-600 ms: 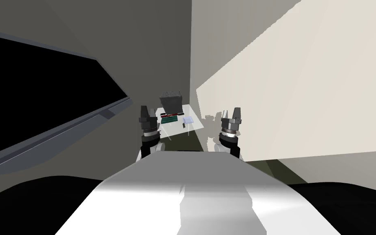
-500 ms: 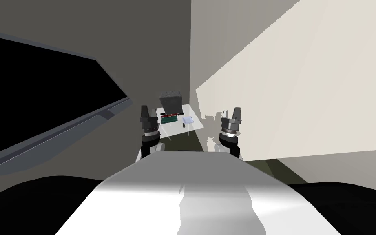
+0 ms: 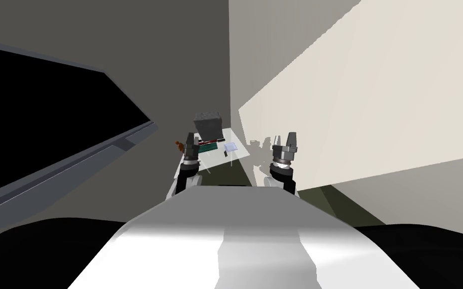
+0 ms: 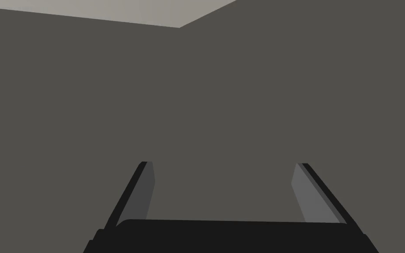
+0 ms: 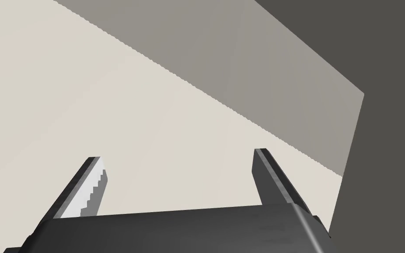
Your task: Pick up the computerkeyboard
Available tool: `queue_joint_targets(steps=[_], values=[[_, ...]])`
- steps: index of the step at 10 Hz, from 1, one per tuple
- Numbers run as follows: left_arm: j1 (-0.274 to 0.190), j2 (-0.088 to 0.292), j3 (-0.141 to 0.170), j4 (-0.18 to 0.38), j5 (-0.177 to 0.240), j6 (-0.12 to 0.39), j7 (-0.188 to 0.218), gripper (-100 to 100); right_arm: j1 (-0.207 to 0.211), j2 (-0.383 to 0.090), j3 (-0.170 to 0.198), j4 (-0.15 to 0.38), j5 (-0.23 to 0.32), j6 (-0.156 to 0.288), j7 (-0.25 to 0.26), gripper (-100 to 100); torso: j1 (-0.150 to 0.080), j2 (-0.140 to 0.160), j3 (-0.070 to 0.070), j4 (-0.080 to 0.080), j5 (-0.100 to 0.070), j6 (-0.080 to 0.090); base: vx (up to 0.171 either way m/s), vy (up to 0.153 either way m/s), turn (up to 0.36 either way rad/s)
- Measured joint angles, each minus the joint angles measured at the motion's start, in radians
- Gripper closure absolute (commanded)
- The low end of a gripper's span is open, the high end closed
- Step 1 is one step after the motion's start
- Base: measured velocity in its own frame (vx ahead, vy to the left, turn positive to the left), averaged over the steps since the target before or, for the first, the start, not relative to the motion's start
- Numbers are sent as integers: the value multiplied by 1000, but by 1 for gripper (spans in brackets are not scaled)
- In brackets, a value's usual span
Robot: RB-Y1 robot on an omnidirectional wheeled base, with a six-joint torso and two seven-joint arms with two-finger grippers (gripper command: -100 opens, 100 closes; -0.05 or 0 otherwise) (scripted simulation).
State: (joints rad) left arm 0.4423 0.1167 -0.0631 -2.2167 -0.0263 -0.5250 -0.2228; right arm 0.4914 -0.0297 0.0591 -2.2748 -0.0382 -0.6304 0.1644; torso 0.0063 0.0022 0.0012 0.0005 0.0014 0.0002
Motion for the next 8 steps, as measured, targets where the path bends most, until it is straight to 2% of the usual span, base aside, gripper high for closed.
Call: queue_joint_targets(steps=[2,8], values=[[-36,40,-1,48,31,50,-32,-100,0,0,0,0,0,0,0,0,0,0,0,0,0,0,-43,74,-125],[-117,86,7,190,95,136,-90,-100,0,0,0,0,0,0,0,0,-3,-1,-1,0,-1,0,-25,46,-115]])
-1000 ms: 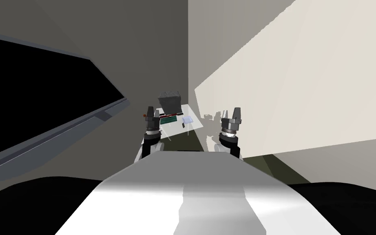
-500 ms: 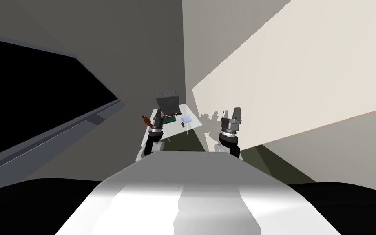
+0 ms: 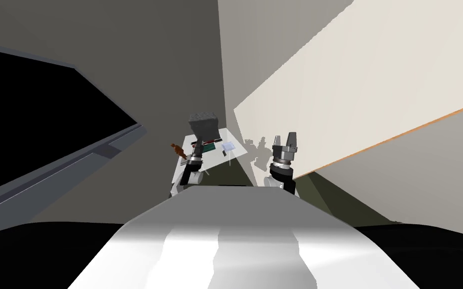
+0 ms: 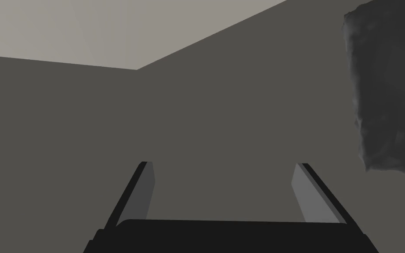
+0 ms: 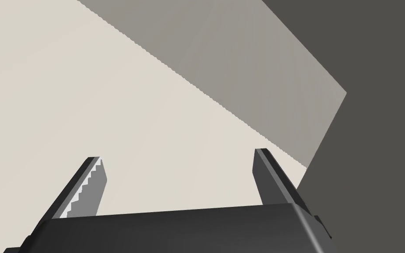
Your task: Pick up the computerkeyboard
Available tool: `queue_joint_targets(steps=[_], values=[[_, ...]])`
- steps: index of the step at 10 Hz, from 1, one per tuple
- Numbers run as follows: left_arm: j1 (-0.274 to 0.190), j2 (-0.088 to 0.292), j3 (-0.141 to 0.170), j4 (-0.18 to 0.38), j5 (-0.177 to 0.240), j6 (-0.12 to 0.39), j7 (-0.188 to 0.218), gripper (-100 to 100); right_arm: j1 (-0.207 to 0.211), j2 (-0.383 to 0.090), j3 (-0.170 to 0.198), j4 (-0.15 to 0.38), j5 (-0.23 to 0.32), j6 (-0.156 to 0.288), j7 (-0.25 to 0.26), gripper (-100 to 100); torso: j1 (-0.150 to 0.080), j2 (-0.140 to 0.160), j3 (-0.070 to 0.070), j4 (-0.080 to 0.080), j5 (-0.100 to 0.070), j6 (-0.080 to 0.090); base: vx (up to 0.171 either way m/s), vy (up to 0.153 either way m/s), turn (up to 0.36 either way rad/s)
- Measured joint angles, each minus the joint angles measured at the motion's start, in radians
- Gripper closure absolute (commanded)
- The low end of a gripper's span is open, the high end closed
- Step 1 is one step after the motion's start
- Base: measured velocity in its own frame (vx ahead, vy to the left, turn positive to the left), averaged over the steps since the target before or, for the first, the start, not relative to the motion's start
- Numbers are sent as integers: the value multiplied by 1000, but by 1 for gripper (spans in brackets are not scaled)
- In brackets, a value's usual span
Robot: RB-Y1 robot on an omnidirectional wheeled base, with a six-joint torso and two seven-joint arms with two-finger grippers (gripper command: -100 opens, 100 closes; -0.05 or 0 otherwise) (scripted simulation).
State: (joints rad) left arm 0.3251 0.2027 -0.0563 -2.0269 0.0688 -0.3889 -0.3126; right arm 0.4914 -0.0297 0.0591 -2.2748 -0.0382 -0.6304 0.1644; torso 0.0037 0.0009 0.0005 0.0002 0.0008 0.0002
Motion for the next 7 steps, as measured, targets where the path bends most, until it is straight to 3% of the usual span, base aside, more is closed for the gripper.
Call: queue_joint_targets(steps=[5,7], values=[[-66,17,1,128,52,66,-56,-100,0,0,0,0,0,0,0,0,1,0,0,0,0,-1,-30,55,-136],[-106,27,8,177,79,115,-77,-100,0,0,0,0,0,0,0,0,0,0,0,0,0,-1,-26,44,-161]])
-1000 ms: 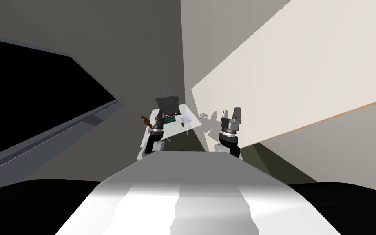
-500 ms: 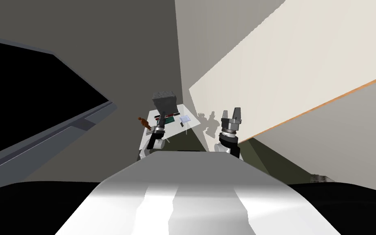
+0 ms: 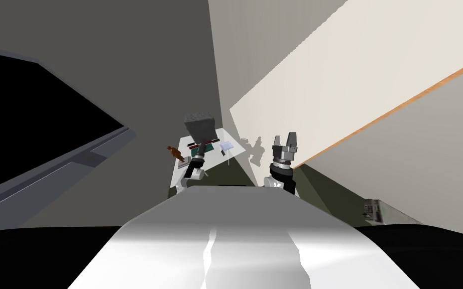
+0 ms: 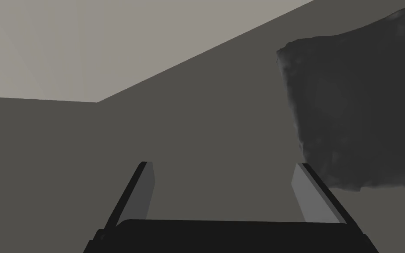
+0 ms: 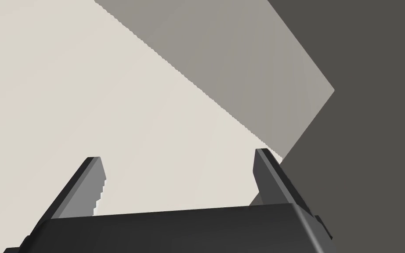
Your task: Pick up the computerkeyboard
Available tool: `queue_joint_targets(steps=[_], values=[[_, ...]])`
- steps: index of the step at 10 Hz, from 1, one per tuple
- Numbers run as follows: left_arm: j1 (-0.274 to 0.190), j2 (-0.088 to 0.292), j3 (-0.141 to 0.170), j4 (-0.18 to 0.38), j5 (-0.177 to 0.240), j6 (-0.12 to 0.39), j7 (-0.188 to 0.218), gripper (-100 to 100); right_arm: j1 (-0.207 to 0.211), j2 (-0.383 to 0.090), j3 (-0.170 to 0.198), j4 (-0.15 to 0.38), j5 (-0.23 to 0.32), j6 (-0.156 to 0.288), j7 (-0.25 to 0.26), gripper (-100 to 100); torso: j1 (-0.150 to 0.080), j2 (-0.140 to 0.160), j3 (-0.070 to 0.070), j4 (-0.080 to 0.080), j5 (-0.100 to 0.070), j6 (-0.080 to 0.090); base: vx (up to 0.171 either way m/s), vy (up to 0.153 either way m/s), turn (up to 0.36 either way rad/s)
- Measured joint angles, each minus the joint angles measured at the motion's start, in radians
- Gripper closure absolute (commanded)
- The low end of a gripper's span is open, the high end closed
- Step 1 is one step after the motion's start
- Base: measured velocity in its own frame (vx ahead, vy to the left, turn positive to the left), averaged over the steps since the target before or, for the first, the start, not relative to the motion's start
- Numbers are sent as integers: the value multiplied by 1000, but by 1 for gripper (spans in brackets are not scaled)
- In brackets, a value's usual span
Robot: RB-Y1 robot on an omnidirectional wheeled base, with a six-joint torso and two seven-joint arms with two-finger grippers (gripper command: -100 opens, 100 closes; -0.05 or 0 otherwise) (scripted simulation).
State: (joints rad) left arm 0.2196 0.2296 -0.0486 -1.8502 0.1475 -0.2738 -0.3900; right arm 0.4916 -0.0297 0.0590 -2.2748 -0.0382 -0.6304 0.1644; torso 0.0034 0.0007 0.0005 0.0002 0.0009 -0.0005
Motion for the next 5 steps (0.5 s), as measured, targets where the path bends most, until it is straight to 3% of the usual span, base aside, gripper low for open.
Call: queue_joint_targets(steps=[1,5], values=[[-26,10,4,40,19,15,-10,-100,0,0,0,0,0,0,0,0,0,-1,0,0,0,1,-22,47,-90],[-58,8,2,111,51,75,-56,-100,0,0,0,0,0,0,0,0,-1,-1,-1,0,0,0,-20,39,-109]])
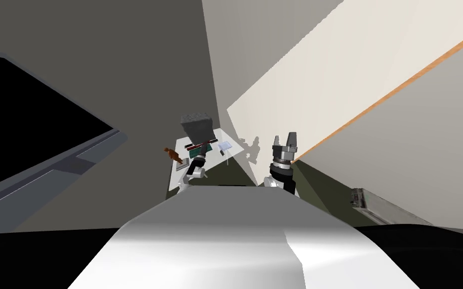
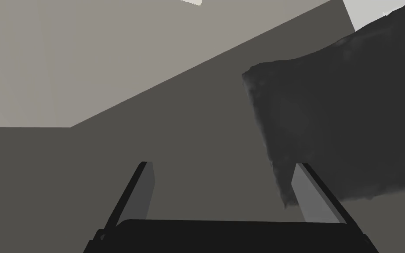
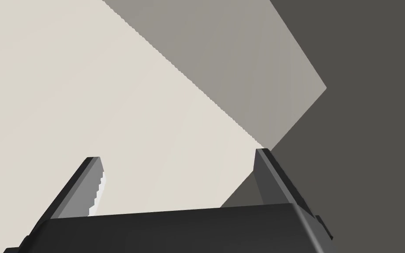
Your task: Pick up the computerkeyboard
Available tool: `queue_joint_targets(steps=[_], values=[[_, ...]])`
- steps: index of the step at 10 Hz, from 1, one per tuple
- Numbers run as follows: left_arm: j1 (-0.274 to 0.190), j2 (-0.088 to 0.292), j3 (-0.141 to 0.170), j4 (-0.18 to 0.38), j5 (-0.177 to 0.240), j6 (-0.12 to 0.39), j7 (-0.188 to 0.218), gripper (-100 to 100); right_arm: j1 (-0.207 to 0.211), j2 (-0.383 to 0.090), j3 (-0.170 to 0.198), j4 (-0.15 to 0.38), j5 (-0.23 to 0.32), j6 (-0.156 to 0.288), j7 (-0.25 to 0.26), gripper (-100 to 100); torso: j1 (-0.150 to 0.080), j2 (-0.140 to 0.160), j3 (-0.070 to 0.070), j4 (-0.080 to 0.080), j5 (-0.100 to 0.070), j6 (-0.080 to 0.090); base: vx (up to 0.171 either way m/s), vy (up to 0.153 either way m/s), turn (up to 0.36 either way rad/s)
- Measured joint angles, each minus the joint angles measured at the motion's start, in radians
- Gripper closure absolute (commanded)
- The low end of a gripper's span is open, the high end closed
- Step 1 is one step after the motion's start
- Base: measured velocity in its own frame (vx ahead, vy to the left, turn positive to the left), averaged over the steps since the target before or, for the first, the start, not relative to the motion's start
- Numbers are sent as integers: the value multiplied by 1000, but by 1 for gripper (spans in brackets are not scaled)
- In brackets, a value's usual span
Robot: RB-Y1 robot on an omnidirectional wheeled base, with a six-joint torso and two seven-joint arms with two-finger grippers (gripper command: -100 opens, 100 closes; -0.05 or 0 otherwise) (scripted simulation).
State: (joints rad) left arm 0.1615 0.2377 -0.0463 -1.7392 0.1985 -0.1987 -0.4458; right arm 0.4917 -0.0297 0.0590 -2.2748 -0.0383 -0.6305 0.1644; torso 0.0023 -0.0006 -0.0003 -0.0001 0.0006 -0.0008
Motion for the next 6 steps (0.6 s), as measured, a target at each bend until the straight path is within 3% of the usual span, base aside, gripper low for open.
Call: queue_joint_targets(steps=[6], values=[[-110,24,15,171,81,112,-67,-100,0,0,0,0,0,0,0,0,1,0,0,0,0,0,-21,43,-158]])
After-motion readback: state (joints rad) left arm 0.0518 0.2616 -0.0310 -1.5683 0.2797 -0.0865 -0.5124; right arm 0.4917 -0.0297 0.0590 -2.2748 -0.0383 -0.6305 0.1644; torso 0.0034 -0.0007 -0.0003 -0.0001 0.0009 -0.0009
